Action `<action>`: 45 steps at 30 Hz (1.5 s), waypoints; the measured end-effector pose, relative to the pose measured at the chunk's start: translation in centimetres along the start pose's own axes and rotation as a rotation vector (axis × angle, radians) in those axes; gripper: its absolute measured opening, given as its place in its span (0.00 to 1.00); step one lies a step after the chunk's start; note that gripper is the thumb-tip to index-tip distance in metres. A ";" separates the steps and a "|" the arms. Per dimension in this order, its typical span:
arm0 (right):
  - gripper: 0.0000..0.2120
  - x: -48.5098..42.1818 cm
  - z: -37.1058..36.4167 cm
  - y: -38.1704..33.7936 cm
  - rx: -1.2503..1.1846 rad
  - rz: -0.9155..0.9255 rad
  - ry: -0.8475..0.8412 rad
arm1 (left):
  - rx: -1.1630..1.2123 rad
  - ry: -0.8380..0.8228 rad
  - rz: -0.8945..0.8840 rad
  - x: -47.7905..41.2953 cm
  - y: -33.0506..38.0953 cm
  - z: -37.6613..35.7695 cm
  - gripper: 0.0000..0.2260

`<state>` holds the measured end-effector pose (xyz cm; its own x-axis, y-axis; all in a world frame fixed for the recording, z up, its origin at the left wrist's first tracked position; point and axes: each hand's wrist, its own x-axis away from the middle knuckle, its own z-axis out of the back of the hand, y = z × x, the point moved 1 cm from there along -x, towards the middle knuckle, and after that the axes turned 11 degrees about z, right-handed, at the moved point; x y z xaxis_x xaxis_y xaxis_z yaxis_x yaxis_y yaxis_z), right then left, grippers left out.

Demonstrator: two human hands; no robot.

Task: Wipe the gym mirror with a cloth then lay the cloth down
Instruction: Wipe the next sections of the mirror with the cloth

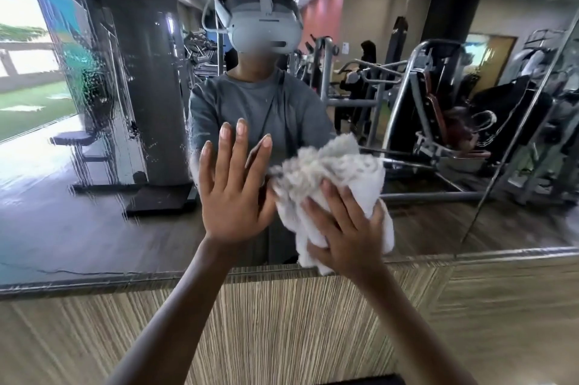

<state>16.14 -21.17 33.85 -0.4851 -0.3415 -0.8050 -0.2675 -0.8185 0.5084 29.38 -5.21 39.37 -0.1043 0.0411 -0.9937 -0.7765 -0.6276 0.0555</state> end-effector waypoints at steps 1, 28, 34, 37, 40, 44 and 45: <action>0.29 1.7 0.1 0.8 -0.014 0.038 -0.024 | 0.004 0.000 0.004 0.0 0.0 0.0 0.25; 0.34 -13.9 4.1 6.1 -0.085 -0.519 0.228 | 0.009 -0.017 0.029 -0.2 0.4 0.3 0.26; 0.35 -5.6 3.0 5.5 0.005 -0.002 -0.008 | 0.020 0.005 0.023 -1.1 0.1 1.1 0.23; 0.30 -6.2 4.4 9.1 -0.054 -0.228 0.022 | 0.003 0.053 0.001 -4.6 -0.5 2.1 0.21; 0.30 -11.9 5.8 11.5 -0.120 -0.530 0.146 | 0.000 0.083 0.016 -10.0 -0.3 2.6 0.18; 0.32 -17.6 6.0 8.8 -0.106 -0.495 0.218 | 0.030 0.061 0.001 -14.3 0.7 2.3 0.19; 0.33 -17.4 5.7 7.6 -0.082 -0.393 0.202 | 0.019 0.060 -0.017 -14.6 0.6 2.0 0.20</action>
<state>17.79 -18.81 53.47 -0.1857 -0.0741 -0.9798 -0.3278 -0.9354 0.1329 29.17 -4.59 54.07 -0.0541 0.0048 -0.9985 -0.7898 -0.6120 0.0399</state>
